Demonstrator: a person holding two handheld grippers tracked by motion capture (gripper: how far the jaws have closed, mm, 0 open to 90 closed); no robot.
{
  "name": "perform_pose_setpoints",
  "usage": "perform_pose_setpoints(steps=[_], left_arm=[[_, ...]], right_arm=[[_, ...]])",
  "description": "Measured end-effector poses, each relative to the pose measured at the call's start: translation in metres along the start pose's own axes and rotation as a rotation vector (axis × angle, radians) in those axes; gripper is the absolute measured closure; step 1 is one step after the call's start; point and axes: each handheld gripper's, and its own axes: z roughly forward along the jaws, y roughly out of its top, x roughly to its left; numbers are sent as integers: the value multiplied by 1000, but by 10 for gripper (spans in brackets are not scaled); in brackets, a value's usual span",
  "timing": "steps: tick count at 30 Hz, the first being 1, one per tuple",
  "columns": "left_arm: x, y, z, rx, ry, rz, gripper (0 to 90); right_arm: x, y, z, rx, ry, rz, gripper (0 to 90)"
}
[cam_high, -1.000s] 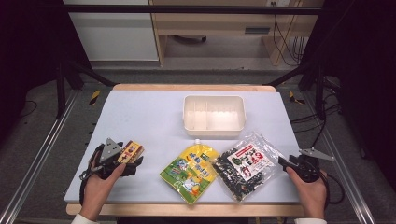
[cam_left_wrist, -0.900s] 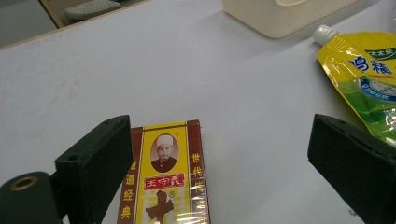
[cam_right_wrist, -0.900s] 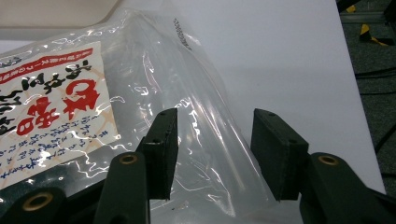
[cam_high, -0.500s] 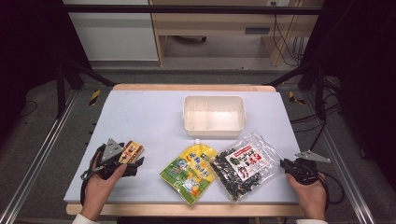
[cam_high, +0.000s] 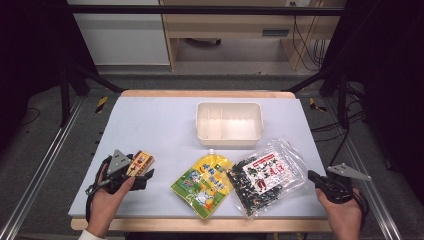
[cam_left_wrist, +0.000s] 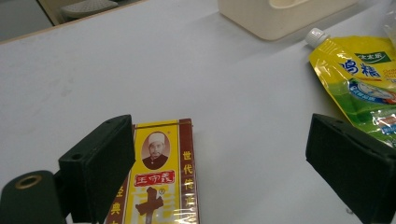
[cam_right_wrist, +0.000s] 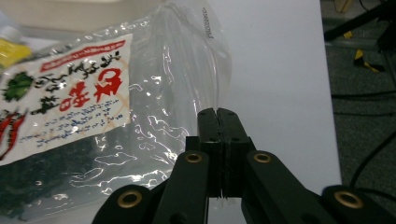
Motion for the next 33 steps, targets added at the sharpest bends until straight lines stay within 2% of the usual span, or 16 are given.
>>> perform_pose_setpoints(steps=[1,6,7,8,10,11,12,13,14,20,22,24,28,33], left_arm=[[-1,-1,0,-5,1,-5,81],[-1,-1,-4,-14,0,-9,82],[-2,-1,-5,-15,0,-7,83],[-2,0,-6,-19,1,-6,83],[-2,0,-6,-17,6,3,83],[-1,-1,-6,-14,6,4,83],[-1,-1,-6,-14,5,2,83],[0,0,-5,-11,3,5,83],[0,0,-4,-12,4,3,83],[-3,0,-2,-1,-7,23,86],[-4,0,-3,-4,-14,21,86],[-4,0,-3,-6,-17,20,87],[-2,1,-5,-16,-27,7,90],[-2,1,-7,-22,-42,0,99]], right_arm=[[0,4,-6,-20,14,8,900],[5,30,-32,-71,53,-41,900],[12,47,-47,-89,75,-74,900],[16,56,-54,-98,92,-95,900],[24,74,-65,-111,124,-130,900],[24,74,-65,-111,124,-130,900],[33,92,-74,-116,153,-175,900],[37,100,-77,-123,167,-193,900],[37,100,-77,-123,167,-193,900],[58,138,-87,-113,265,-272,900],[62,141,-88,-107,272,-281,900],[71,149,-91,-99,285,-320,900],[81,157,-94,-84,283,-357,900],[82,167,-99,-85,294,-366,900]])
